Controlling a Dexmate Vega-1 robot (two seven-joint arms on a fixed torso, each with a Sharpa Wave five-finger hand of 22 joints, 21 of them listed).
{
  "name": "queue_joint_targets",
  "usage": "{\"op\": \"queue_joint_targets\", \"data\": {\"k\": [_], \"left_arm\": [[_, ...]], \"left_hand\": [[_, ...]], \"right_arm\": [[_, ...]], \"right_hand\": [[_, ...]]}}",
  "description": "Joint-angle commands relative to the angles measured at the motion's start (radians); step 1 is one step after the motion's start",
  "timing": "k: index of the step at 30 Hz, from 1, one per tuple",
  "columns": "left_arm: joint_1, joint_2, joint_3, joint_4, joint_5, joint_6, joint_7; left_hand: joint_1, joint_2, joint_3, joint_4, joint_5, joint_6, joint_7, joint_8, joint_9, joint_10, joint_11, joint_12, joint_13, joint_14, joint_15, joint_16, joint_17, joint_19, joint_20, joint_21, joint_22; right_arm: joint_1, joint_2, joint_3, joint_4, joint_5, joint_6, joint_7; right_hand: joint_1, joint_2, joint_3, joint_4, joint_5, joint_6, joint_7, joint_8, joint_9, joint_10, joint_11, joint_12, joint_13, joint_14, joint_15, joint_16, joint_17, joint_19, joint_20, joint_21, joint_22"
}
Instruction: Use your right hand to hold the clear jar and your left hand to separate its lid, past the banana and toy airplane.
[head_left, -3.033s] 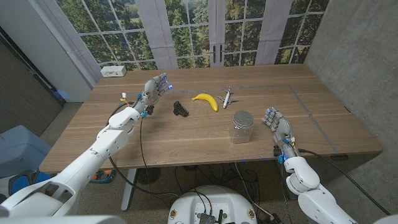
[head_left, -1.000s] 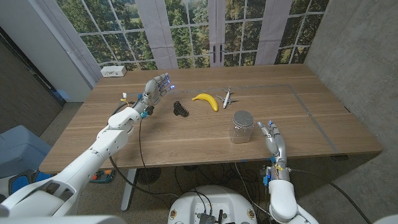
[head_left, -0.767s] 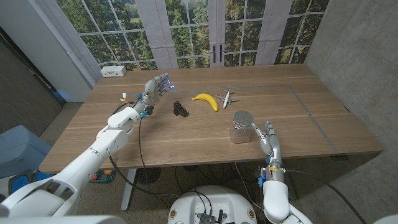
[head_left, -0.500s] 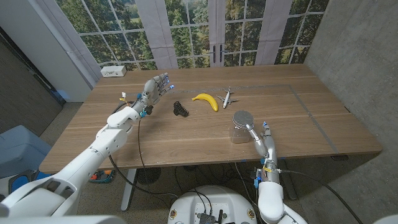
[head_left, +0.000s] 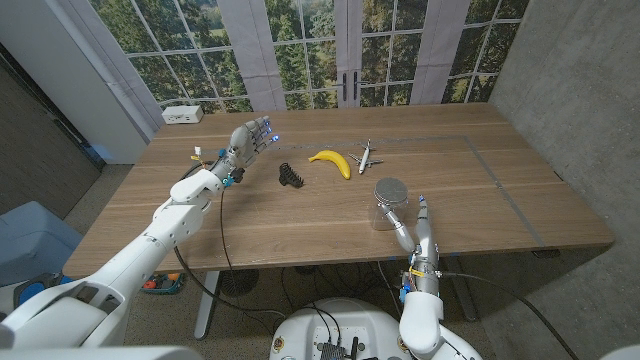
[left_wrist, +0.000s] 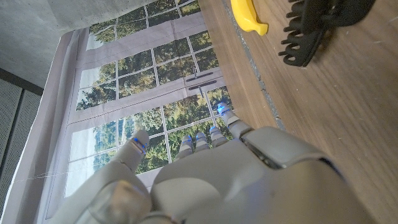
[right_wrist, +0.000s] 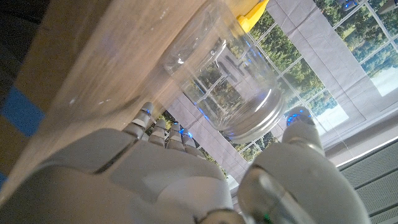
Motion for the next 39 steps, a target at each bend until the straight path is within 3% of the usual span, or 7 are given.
{"op": "queue_joint_targets", "data": {"k": [1,5,8,13,15,21,39], "left_arm": [[-0.015,-0.006,0.003,0.025,-0.004,0.008,-0.018],[-0.016,-0.008,0.003,0.031,-0.005,0.008,-0.021],[-0.017,-0.009,0.004,0.033,-0.004,0.008,-0.023],[-0.019,-0.01,0.002,0.036,-0.005,0.007,-0.025],[-0.019,-0.01,0.002,0.036,-0.007,0.008,-0.026],[-0.018,-0.012,-0.001,0.038,-0.015,0.011,-0.032],[0.0,-0.009,-0.013,0.018,-0.034,0.023,-0.025]], "left_hand": [[-0.012,0.042,0.001,-0.005,-0.001,-0.003,0.013,0.005,0.001,-0.001,0.005,0.009,0.006,0.007,-0.031,0.003,0.003,0.01,-0.037,-0.002,0.003],[-0.012,0.043,0.001,-0.005,-0.001,-0.003,0.014,0.005,0.001,-0.001,0.004,0.008,0.006,0.007,-0.032,0.003,0.003,0.011,-0.036,-0.003,0.003],[-0.012,0.043,0.001,-0.005,-0.001,-0.004,0.014,0.005,0.001,-0.002,0.005,0.008,0.006,0.007,-0.031,0.003,0.003,0.011,-0.036,-0.004,0.003],[-0.013,0.043,0.001,-0.005,-0.001,-0.005,0.014,0.005,0.001,-0.002,0.004,0.008,0.006,0.007,-0.03,0.003,0.003,0.012,-0.035,-0.006,0.003],[-0.013,0.043,0.001,-0.005,-0.001,-0.005,0.015,0.005,0.001,-0.003,0.004,0.008,0.006,0.007,-0.03,0.003,0.003,0.013,-0.035,-0.006,0.003],[-0.014,0.044,0.0,-0.005,-0.001,-0.006,0.016,0.004,0.001,-0.003,0.004,0.008,0.006,0.007,-0.029,0.003,0.003,0.014,-0.034,-0.008,0.003],[-0.015,0.043,-0.001,-0.007,-0.001,-0.009,0.02,0.004,0.001,-0.001,0.008,0.009,0.006,0.01,-0.024,0.004,0.003,0.02,-0.03,-0.013,0.003]], "right_arm": [[0.032,0.001,-0.06,-0.014,-0.022,-0.126,-0.025],[0.044,0.006,-0.081,-0.02,-0.028,-0.177,-0.026],[0.055,0.014,-0.093,-0.024,-0.028,-0.226,-0.027],[0.078,0.035,-0.117,-0.005,-0.053,-0.271,-0.075],[0.085,0.041,-0.124,0.002,-0.061,-0.283,-0.095],[0.11,0.067,-0.145,0.046,-0.083,-0.282,-0.165],[0.191,0.146,-0.187,0.143,-0.045,-0.368,-0.212]], "right_hand": [[0.016,0.001,-0.014,0.001,0.011,-0.018,0.013,0.007,0.003,-0.02,0.009,0.004,0.004,-0.02,0.004,0.002,0.006,-0.014,0.008,-0.014,0.002],[0.022,0.002,-0.027,0.004,0.015,-0.028,0.024,0.007,0.004,-0.029,0.021,0.007,0.006,-0.034,0.016,0.002,0.009,-0.028,0.025,-0.026,0.003],[0.028,0.003,-0.045,0.009,0.019,-0.061,0.04,0.002,0.004,-0.064,0.033,0.004,0.008,-0.062,0.025,0.0,0.013,-0.064,0.041,-0.049,0.003],[0.051,0.017,-0.05,0.008,0.026,-0.074,0.048,0.005,0.005,-0.082,0.05,0.006,0.01,-0.074,0.037,0.003,0.016,-0.064,0.052,-0.057,0.003],[0.069,0.02,-0.052,0.005,0.031,-0.079,0.04,0.007,0.005,-0.087,0.045,0.009,0.011,-0.078,0.031,0.005,0.017,-0.065,0.043,-0.062,0.003],[0.091,0.024,-0.057,0.004,0.037,-0.088,0.036,0.009,0.006,-0.096,0.048,0.011,0.012,-0.087,0.036,0.007,0.02,-0.07,0.052,-0.07,0.003],[0.131,0.035,-0.077,0.013,0.051,-0.133,0.04,0.006,0.007,-0.124,0.055,0.017,0.017,-0.109,0.043,0.015,0.033,-0.095,0.064,-0.104,0.001]]}}
